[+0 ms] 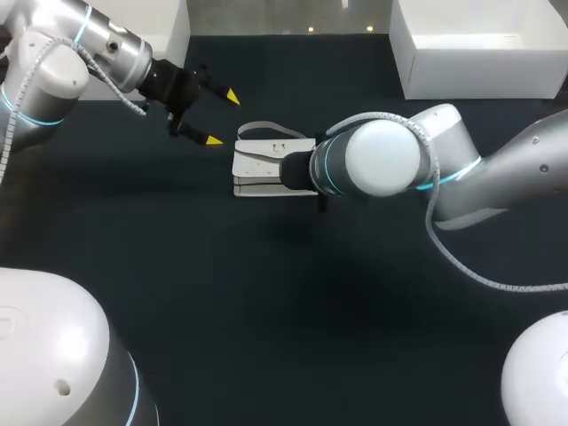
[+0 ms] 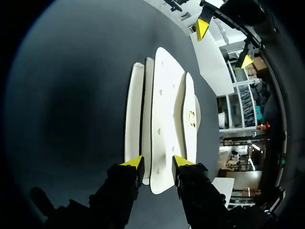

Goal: Pick up the bag, open it, inspect its contents, close it, and place it on the opposite side

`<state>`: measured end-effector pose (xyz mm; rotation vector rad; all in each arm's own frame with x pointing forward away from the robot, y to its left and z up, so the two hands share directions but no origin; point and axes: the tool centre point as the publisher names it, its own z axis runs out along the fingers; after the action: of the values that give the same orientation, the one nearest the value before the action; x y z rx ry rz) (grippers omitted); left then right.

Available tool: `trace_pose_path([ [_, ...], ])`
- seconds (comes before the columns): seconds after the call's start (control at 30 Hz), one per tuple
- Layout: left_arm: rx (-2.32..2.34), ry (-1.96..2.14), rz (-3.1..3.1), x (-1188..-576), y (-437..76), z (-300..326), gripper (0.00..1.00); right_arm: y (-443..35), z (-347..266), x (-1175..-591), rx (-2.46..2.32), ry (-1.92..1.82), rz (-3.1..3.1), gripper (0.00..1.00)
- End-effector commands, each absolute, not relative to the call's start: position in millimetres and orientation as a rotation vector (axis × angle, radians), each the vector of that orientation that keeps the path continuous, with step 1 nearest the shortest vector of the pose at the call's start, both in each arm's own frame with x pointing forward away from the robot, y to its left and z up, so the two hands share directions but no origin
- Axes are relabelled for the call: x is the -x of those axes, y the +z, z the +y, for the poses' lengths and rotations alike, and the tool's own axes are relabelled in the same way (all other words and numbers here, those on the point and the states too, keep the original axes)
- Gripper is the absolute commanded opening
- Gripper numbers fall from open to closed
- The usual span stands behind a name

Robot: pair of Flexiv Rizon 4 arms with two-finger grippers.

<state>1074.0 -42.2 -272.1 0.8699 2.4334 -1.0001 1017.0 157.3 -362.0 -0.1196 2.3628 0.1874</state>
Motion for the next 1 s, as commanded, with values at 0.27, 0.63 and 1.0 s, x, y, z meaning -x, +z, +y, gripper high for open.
trace_pose_path([
  [0.27, -0.893, -1.0, 2.441, -1076, -276, -44, 1.0, -370, 157, -1028, 0.114, 0.193, 2.369, 0.2],
  [0.63, -0.902, -0.997, 2.416, -1072, -276, -46, 1.0, -369, 161, -1022, 0.102, 0.208, 2.355, 0.0],
  [1.0, -0.931, -0.967, 2.283, -1062, -280, -57, 1.0, -369, 168, -1014, 0.054, 0.171, 2.344, 0.0],
])
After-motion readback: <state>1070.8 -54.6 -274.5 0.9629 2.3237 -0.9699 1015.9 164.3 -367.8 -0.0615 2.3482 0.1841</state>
